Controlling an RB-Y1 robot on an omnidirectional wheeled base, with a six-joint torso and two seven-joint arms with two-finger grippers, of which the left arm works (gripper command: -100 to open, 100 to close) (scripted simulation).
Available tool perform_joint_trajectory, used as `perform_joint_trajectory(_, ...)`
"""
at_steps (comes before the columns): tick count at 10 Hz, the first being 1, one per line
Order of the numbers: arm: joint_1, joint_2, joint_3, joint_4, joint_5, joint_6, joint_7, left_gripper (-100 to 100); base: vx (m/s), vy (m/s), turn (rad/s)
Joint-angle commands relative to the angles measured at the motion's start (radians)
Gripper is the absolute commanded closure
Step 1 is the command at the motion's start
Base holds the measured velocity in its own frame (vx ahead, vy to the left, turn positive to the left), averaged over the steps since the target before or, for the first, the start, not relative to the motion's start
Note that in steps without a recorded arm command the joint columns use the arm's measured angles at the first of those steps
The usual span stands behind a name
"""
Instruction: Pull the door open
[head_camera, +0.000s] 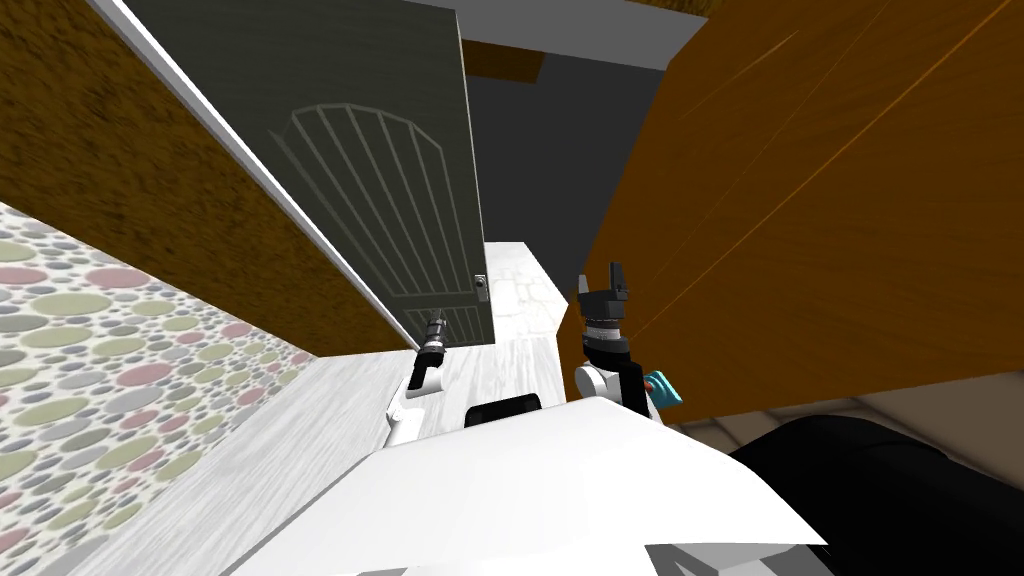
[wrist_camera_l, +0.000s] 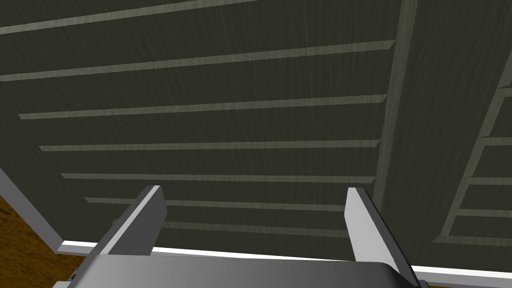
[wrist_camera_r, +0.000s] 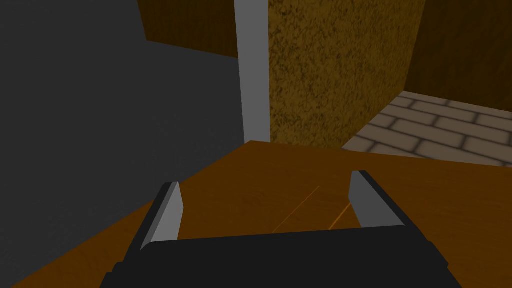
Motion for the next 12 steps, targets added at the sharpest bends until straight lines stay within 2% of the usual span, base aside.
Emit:
perform_joint_trajectory(1, -0.026, -0.011, 0.002, 0.041, 0.001, 0.007, -0.002, -100, 0.143, -0.009, -0.124)
perform_joint_trajectory(3, -0.052, -0.025, 0.003, 0.086, 0.003, 0.012, -0.004, -100, 0.158, -0.008, -0.101)
perform_joint_trajectory(5, -0.067, -0.034, 0.005, 0.113, 0.004, 0.014, -0.005, -100, 0.142, -0.019, -0.073)
perform_joint_trajectory(7, -0.094, -0.053, 0.006, 0.158, 0.005, 0.019, -0.007, -100, 0.138, -0.027, -0.086)
perform_joint_trajectory(10, -0.118, -0.073, 0.008, 0.2, 0.006, 0.023, -0.009, -100, 0.135, -0.055, -0.066)
perform_joint_trajectory(11, -0.113, -0.07, 0.008, 0.187, 0.006, 0.025, -0.01, -100, 0.068, -0.031, -0.008)
perform_joint_trajectory(12, -0.113, -0.046, 0.028, 0.203, 0.009, 0.028, -0.012, -100, -0.001, 0.062, -0.194)
